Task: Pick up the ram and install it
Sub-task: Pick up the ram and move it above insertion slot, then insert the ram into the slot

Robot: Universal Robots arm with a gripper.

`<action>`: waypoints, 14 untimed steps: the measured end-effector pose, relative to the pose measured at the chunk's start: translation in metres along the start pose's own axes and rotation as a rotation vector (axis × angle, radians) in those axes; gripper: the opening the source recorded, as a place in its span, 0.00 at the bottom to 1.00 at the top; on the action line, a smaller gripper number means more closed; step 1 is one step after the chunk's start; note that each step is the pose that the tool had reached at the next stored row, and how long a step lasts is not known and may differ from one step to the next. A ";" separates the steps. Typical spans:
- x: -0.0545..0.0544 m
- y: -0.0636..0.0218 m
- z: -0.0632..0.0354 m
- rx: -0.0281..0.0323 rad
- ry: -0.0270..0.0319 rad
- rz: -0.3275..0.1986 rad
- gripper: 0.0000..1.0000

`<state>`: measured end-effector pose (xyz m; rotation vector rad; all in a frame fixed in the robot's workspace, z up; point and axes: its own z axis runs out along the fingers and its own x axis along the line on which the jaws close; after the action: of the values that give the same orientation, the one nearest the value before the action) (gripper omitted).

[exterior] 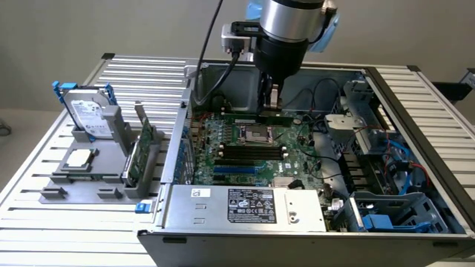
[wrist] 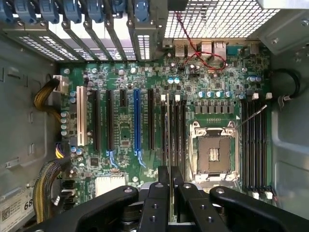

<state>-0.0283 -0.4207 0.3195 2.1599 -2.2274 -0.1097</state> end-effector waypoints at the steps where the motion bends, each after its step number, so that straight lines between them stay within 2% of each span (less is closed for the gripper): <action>1: -0.001 -0.0003 0.0016 -0.0005 -0.0003 0.003 0.14; 7: -0.013 -0.0008 0.0060 -0.0014 -0.0005 0.011 0.14; 14: -0.013 -0.0008 0.0061 -0.0016 -0.0006 0.011 0.14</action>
<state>-0.0276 -0.4078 0.3137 2.1473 -2.2380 -0.1118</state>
